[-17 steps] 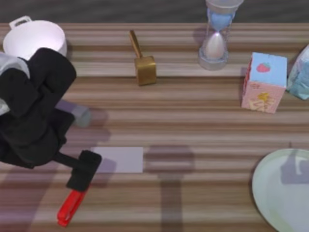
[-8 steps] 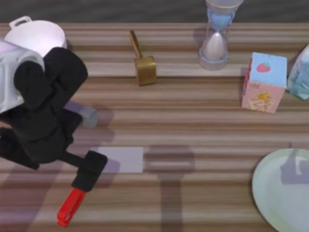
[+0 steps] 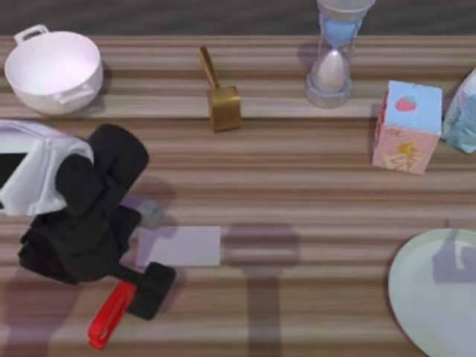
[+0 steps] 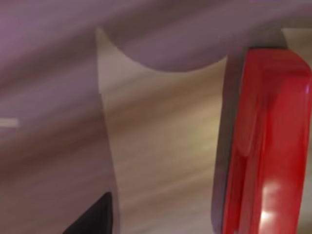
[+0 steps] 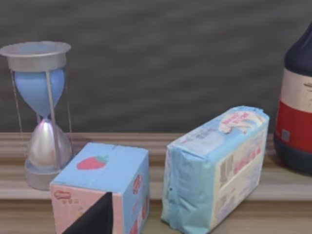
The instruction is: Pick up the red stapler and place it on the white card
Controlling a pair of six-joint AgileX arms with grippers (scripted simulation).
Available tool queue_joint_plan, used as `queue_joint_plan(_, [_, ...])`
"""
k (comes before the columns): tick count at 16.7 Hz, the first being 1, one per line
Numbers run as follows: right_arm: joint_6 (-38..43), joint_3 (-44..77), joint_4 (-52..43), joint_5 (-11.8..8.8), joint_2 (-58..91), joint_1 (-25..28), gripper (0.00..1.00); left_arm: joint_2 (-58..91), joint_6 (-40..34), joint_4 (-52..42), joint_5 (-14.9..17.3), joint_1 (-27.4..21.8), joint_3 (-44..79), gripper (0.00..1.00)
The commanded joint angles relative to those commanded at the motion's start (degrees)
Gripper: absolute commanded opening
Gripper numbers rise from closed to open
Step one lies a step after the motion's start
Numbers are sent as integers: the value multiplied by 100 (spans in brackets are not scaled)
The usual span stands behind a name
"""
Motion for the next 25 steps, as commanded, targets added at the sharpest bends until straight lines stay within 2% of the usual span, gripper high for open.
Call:
queue_joint_plan(3, [0,0,0,0,0,0,100,282,9,612,0,4,-340,100])
queue_joint_plan(8, [0,0,0,0,0,0,100,335,10,725,1,5,-406,100])
queue_joint_plan(21, [0,0,0,0,0,0,100,335,10,725,1,5,-406,2])
queue_joint_plan(25, [0,0,0,0,0,0,100,335,10,725,1,5,-406,0])
